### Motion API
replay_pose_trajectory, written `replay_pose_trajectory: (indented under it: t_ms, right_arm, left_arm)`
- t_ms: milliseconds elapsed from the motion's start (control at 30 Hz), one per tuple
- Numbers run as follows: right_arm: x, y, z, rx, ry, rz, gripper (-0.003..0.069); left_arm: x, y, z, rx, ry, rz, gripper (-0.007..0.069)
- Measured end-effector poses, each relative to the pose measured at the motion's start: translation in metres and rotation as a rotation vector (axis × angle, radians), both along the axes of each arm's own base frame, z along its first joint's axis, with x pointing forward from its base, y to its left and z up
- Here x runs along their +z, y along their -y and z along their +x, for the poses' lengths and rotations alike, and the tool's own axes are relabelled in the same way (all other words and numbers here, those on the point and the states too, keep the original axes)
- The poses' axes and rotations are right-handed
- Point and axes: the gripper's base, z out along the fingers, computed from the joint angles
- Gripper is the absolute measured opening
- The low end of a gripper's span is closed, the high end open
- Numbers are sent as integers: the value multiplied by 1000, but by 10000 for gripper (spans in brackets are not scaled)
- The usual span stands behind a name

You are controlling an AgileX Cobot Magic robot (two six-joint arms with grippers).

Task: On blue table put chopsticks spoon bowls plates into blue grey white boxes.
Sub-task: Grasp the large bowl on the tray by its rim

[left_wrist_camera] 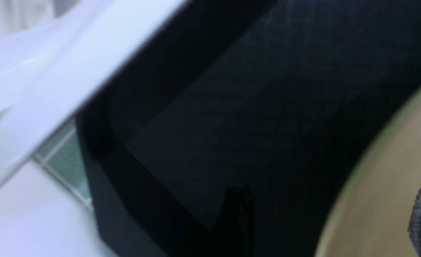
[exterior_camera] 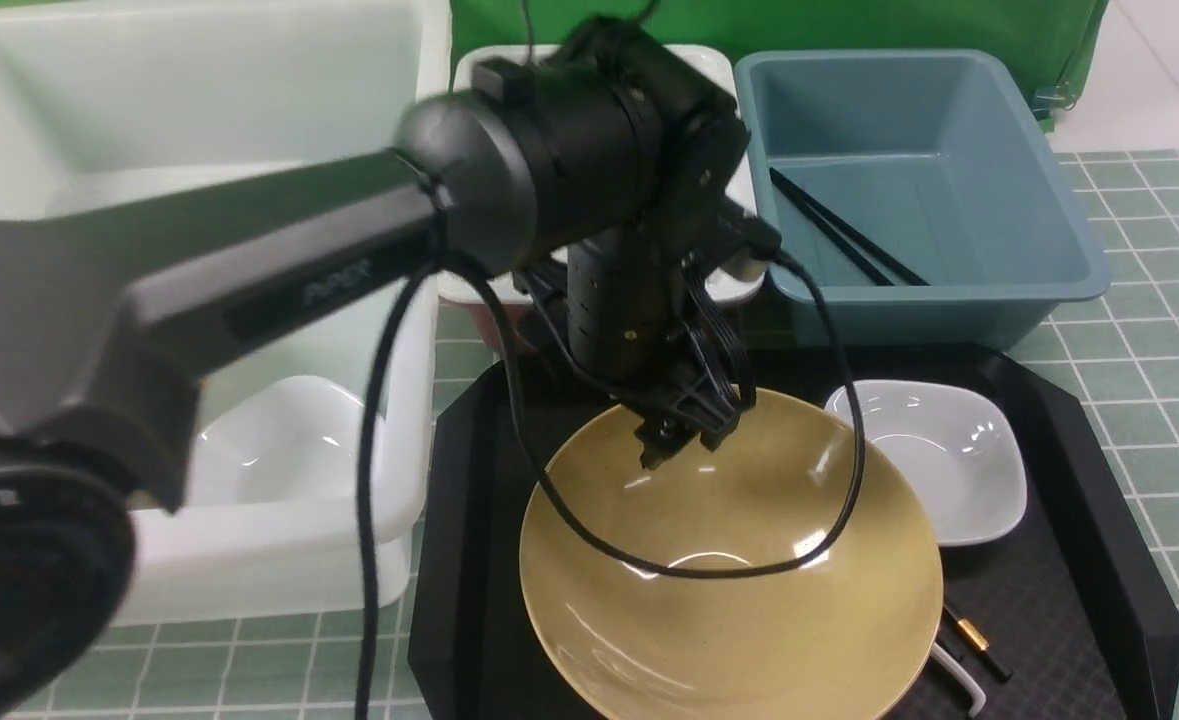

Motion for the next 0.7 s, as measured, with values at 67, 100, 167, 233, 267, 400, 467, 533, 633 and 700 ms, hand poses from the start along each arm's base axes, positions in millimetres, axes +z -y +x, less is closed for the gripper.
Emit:
replay_pose_trajectory:
  t_ms: [67, 100, 167, 233, 267, 400, 467, 533, 633, 700]
  right_arm:
    - [0, 0, 0, 0, 0, 0, 48]
    - [0, 0, 0, 0, 0, 0, 48]
    - [0, 0, 0, 0, 0, 0, 48]
    - [0, 0, 0, 0, 0, 0, 48]
    - [0, 0, 0, 0, 1, 0, 48]
    - [0, 0, 0, -2, 4, 1, 48]
    - [0, 0, 0, -2, 7, 1, 48]
    - [1, 0, 1, -3, 8, 1, 48]
    - [1, 0, 0, -2, 8, 0, 48]
    - [1, 0, 0, -2, 8, 0, 51]
  left_arm:
    - [-10, 2, 2, -2, -15, 15, 545]
    - [-20, 4, 4, -10, -29, 28, 538]
    - [-25, 5, 4, -13, -42, 32, 518]
    - [-30, 6, 4, -31, -60, 33, 443]
    - [-30, 7, 3, -36, -61, 32, 400]
    - [-22, 7, 1, -74, -82, 17, 246]
    - [-21, 7, 0, -78, -93, 2, 238]
    - [-21, 7, 0, -83, -98, -6, 238]
    - [-12, 7, -3, -98, -106, -35, 200]
    - [12, 5, -11, -117, -91, -103, 97]
